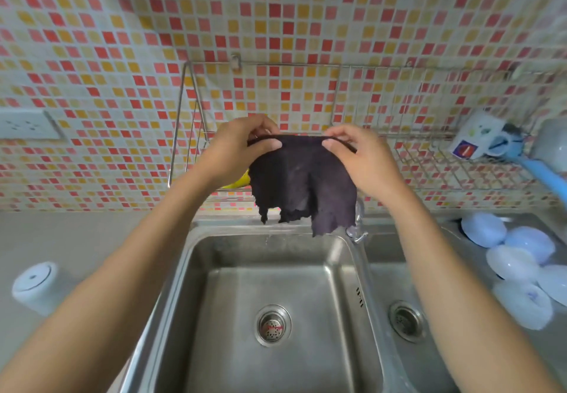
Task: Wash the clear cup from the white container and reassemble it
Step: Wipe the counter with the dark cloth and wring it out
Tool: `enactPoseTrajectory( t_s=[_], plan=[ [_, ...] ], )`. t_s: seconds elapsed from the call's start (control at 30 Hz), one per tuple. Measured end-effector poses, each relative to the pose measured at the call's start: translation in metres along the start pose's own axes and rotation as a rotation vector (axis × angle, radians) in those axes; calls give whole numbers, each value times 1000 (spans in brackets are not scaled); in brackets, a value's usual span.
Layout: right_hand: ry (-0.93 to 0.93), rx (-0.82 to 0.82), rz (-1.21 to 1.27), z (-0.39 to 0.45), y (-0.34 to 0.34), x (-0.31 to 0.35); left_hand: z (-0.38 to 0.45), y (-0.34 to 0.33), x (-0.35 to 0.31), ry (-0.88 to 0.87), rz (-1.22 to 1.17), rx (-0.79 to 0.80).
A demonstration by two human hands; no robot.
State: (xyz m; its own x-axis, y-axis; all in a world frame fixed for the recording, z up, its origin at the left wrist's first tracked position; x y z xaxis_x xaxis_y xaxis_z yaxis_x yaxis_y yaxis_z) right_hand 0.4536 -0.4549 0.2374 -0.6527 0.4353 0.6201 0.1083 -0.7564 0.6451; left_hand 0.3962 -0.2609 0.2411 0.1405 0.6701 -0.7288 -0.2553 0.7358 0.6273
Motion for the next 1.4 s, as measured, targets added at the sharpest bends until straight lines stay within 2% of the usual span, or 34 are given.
enactPoseTrajectory(
  t_s=[0.07, 0.2, 0.43, 0.53, 0.6, 0.7, 0.83, 0.97, 1.07, 1.17, 1.4],
  plan=[
    [-29, 17, 39, 77, 13, -31, 78, 5, 0, 41, 32, -17],
    [-2, 110, 32, 111, -4, -46, 111, 6, 21, 77, 96, 9],
    [-106, 266, -102, 115, -47, -75, 125, -19, 68, 213, 293, 91],
    [-10, 251, -215, 115, -52, -65, 121, -25, 66, 110, 437, 63],
    [14, 342, -198, 109, -62, -58, 112, -33, 56, 22, 484, 126],
    [-10, 496, -239, 94, -81, -59, 97, -45, 62, 73, 629, 254],
    [-16, 476, -261, 86, -83, -56, 83, -31, 63, 124, 624, 147],
    [-50, 520, -285, 76, -87, -52, 61, -16, 87, 338, 788, 76],
    [-67, 540, -304, 65, -89, -44, 50, -9, 94, 438, 650, 55],
    [-89, 540, -322, 53, -88, -36, 44, -1, 84, 401, 556, 37],
    [-132, 490, -390, 21, -79, -17, 9, 13, 66, 375, 527, 22]
  ],
)
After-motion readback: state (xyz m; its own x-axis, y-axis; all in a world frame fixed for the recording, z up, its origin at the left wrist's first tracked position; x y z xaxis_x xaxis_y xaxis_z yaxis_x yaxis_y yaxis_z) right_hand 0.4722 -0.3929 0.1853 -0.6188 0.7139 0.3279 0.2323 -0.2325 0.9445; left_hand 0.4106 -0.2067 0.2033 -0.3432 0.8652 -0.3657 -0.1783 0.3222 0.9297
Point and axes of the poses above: each hand's wrist, its own z-axis towards the middle knuckle, its own y-axis out of the back of the hand, x = y × z, the point moved 8 cm from there along z, towards the middle knuckle, and after that the axes turned 6 degrees about y, right-handed, at the moved point
